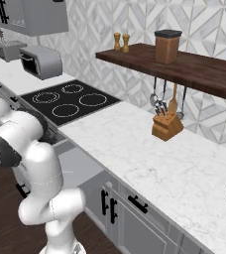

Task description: Take a straw from the drawer in front and place it inside the glass cup on the dining counter.

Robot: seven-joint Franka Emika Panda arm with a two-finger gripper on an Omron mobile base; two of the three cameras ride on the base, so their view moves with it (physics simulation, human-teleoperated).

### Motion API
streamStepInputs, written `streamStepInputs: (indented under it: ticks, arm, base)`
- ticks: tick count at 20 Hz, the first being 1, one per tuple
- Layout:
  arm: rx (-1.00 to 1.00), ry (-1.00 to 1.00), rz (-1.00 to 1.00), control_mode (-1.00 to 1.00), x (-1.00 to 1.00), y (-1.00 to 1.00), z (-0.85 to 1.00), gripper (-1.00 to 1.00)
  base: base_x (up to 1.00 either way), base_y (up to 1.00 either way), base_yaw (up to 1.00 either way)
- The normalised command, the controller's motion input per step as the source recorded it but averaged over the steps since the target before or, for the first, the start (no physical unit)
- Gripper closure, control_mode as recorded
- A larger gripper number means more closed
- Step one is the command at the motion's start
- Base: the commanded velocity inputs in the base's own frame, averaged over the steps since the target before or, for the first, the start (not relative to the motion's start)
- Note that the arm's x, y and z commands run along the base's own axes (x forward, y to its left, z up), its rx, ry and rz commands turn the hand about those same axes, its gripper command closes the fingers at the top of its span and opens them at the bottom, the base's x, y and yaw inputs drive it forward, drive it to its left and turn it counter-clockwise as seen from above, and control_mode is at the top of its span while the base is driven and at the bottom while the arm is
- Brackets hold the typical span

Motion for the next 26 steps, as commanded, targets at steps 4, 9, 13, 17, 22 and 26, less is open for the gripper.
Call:
streamStepInputs:
  ticks: [4,9,13,17,22,26]
  arm:
    - [0.99,-0.50,-0.28,-1.00,-0.24,-0.56,-0.02,-1.00]
    - [0.89,-0.30,-0.09,-1.00,-0.65,-0.99,0.00,-1.00]
    - [0.66,-0.05,-0.09,-1.00,-0.18,-1.00,0.12,-1.00]
    - [0.35,0.08,-0.07,-1.00,0.14,-0.68,-0.14,-1.00]
    - [0.02,0.19,0.00,-1.00,0.59,-0.20,-0.43,-1.00]
    - [0.00,0.26,-0.02,-1.00,0.81,-0.03,-0.19,-1.00]
  base:
    - [0.00,0.00,0.00]
    - [0.00,0.00,0.00]
    - [0.00,0.00,0.00]
    - [0.00,0.00,0.00]
    - [0.00,0.00,0.00]
    - [0.00,0.00,0.00]
